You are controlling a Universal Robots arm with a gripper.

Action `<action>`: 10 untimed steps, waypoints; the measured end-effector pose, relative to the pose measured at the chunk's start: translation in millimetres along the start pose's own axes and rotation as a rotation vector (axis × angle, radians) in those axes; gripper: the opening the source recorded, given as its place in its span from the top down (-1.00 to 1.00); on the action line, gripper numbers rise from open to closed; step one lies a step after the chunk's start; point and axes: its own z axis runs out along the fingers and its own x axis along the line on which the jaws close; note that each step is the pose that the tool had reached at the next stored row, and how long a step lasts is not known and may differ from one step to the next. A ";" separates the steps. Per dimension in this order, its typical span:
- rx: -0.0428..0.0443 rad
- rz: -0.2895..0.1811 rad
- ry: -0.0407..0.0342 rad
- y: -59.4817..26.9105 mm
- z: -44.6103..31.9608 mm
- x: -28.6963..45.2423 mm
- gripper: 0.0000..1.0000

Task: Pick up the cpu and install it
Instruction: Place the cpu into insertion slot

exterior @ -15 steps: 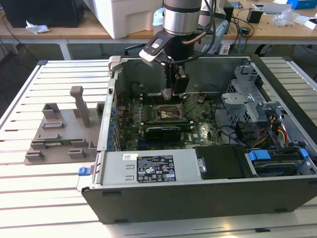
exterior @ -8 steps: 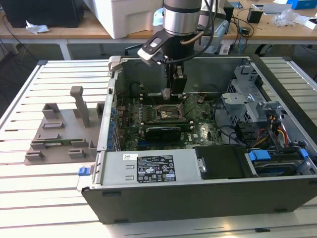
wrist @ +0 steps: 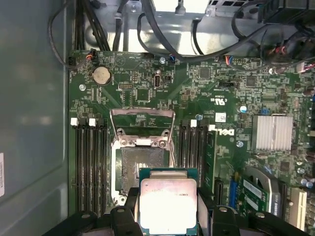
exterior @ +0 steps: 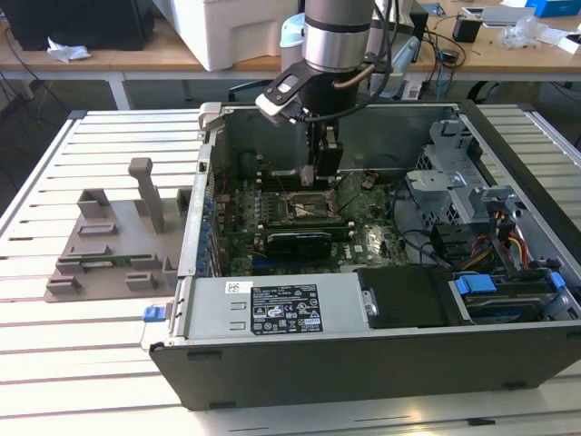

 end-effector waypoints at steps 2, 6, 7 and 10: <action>0.0015 0.000 0.0002 1.2 5.6 2.2 -0.09; 0.0037 0.000 0.0003 2.7 14.1 5.2 -0.09; 0.0041 0.000 0.0002 2.8 15.9 5.9 -0.09; 0.0056 0.000 0.0002 3.3 22.8 8.2 -0.09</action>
